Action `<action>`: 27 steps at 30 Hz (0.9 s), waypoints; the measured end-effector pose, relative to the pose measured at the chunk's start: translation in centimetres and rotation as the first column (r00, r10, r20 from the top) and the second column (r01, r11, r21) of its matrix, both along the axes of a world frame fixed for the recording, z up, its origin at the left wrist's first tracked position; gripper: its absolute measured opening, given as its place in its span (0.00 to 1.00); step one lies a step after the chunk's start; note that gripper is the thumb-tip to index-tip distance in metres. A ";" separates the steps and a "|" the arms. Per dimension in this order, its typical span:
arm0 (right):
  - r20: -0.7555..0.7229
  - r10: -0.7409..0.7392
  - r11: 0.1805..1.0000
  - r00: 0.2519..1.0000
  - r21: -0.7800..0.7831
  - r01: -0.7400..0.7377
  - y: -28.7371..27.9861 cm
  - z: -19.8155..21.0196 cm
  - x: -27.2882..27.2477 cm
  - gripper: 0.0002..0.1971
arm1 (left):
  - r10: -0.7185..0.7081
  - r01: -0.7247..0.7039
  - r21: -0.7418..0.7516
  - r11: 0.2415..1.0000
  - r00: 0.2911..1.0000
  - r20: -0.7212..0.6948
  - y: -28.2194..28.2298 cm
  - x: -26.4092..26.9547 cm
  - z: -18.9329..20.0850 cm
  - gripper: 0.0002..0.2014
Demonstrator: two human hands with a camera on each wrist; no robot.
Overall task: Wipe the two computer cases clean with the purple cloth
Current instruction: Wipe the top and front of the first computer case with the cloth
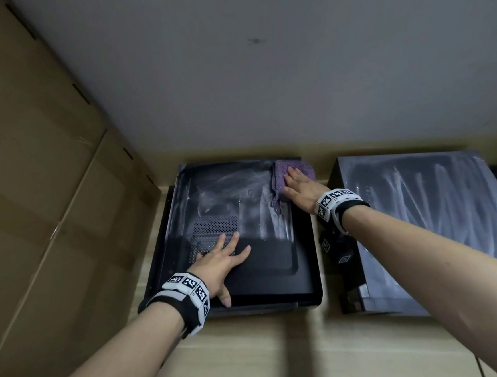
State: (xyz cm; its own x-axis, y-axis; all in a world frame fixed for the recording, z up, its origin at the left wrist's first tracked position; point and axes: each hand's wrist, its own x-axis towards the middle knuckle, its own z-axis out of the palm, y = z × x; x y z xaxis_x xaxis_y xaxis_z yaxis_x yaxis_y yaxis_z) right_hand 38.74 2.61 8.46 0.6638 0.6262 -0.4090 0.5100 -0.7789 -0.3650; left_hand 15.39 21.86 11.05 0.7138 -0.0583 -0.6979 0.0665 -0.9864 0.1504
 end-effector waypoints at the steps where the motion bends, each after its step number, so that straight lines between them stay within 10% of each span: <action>1: 0.008 -0.013 1.000 1.000 0.015 0.012 -0.1 -0.3 -0.4 0.31 | -0.005 0.005 0.005 1.000 1.000 0.005 0.0 0.0 0.0 0.64; 27: 0.051 -0.224 0.963 0.973 0.167 0.212 -7.0 -1.1 -24.0 0.29 | -0.097 0.094 0.056 0.994 0.995 0.038 -0.5 -0.5 0.6 0.63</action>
State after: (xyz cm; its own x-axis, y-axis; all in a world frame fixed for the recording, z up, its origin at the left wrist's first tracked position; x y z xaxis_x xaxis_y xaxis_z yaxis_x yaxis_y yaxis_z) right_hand 14.73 -4.40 7.39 0.8144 0.5167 -0.2643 0.3624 -0.8084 -0.4637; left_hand 14.93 21.37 11.68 0.7347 -0.0905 -0.6723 -0.0334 -0.9947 0.0973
